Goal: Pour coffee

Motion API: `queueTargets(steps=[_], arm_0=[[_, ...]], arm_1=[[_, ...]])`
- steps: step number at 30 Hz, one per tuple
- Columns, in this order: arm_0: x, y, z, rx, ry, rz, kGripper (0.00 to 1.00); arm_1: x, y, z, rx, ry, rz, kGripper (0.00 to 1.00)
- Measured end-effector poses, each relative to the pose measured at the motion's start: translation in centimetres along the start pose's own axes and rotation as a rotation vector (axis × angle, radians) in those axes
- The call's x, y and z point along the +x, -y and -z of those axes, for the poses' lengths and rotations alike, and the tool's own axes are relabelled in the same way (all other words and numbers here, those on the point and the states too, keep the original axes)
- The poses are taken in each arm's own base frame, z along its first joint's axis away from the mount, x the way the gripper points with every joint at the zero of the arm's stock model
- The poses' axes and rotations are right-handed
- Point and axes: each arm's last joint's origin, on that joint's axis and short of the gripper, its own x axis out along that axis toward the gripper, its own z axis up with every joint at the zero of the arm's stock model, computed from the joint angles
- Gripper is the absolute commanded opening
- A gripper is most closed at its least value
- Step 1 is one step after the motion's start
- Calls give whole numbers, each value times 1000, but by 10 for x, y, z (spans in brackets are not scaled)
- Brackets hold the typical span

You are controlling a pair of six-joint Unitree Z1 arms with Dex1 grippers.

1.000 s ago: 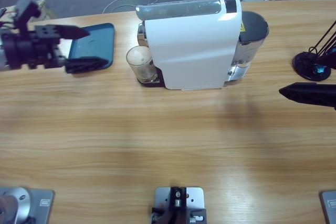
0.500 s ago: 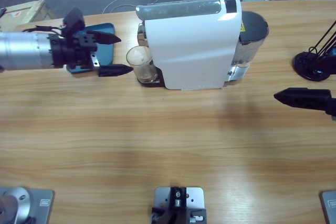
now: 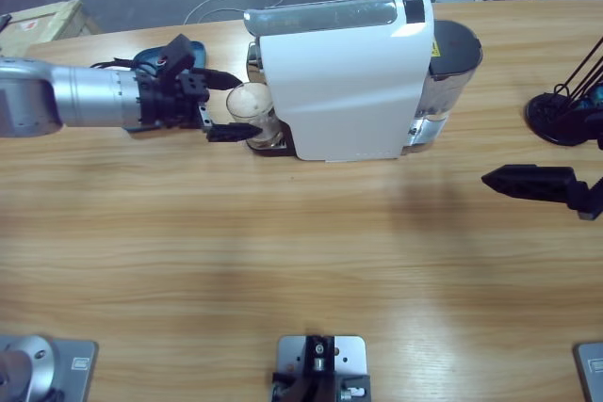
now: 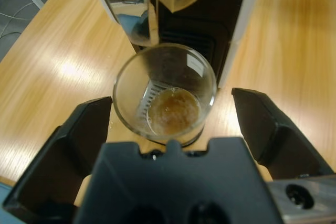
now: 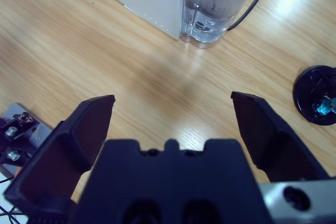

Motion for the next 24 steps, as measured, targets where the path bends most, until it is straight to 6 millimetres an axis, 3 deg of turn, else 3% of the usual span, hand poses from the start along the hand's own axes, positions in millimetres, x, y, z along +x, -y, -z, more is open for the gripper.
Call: queueTargets(steps=[5, 7, 12, 15, 17, 18, 24], arm_0=[[9, -5, 0, 9, 18, -9, 978], [13, -7, -1, 11, 24, -7, 930], [20, -7, 1, -9, 20, 3, 469], [20, -7, 2, -14, 19, 4, 387], [21, -6, 1, -12, 20, 8, 47], [22, -6, 1, -11, 20, 9, 0], [22, -5, 0, -9, 21, 13, 0]], arm_1=[[0, 0, 0, 0, -2, -2, 1000], [1, 0, 0, 0, -3, -4, 1000], [1, -1, 0, -1, -5, -6, 1000], [1, -1, 0, 0, -5, -7, 1000], [1, -1, 0, 0, -5, -7, 1000], [1, -1, 0, 0, -5, -7, 1000], [1, -1, 0, 0, -5, -7, 1000]])
